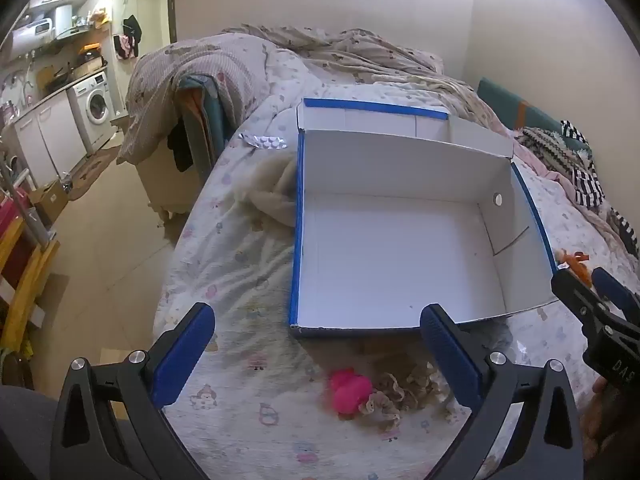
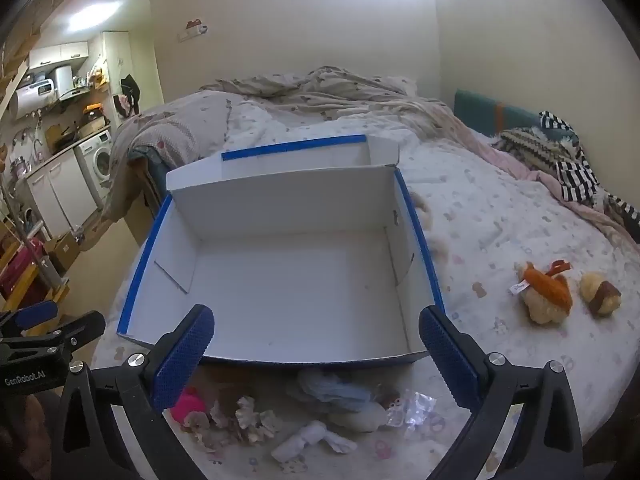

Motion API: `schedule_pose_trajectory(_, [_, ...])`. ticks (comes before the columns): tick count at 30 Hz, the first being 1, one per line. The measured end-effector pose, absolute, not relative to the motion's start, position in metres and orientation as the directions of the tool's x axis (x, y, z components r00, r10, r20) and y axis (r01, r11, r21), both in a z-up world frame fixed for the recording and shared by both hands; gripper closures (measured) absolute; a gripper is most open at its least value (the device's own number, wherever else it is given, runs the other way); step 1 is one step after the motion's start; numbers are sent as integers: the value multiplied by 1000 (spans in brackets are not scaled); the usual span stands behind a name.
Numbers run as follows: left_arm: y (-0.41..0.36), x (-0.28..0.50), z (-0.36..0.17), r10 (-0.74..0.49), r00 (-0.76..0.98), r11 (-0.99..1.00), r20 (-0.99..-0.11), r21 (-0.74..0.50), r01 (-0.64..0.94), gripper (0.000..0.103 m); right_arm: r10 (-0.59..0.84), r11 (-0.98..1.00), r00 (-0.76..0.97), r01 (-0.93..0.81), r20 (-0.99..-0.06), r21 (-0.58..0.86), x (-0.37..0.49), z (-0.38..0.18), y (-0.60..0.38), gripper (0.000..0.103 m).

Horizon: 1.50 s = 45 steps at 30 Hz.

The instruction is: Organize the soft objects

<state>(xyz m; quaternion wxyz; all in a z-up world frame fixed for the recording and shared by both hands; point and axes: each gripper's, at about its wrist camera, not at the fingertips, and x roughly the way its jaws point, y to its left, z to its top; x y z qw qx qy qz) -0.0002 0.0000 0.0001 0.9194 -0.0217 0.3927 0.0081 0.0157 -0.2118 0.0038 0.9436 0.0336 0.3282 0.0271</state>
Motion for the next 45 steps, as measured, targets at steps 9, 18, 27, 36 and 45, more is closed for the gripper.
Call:
schedule_pose_trajectory(9, [-4, -4, 0, -10, 693, 999, -721, -37, -24, 1, 70, 996, 786, -24, -614, 83, 18, 4, -212, 0])
schedule_pose_trajectory(18, [-4, 1, 4, -13, 693, 999, -721, -40, -23, 1, 75, 996, 786, -27, -613, 87, 16, 3, -212, 0])
schedule_pose_trajectory(27, [-3, -1, 4, -17, 691, 999, -722, -44, -22, 1, 74, 996, 781, -29, -620, 82, 16, 2, -210, 0])
schedule_pose_trajectory(36, [-3, -2, 4, -18, 690, 999, -723, -46, -22, 1, 75, 996, 778, -32, -623, 81, 16, 2, -209, 0])
schedule_pose_trajectory(45, [-3, -2, 4, -8, 695, 999, -719, -39, -29, 1, 74, 996, 779, -31, -623, 80, 16, 2, -208, 0])
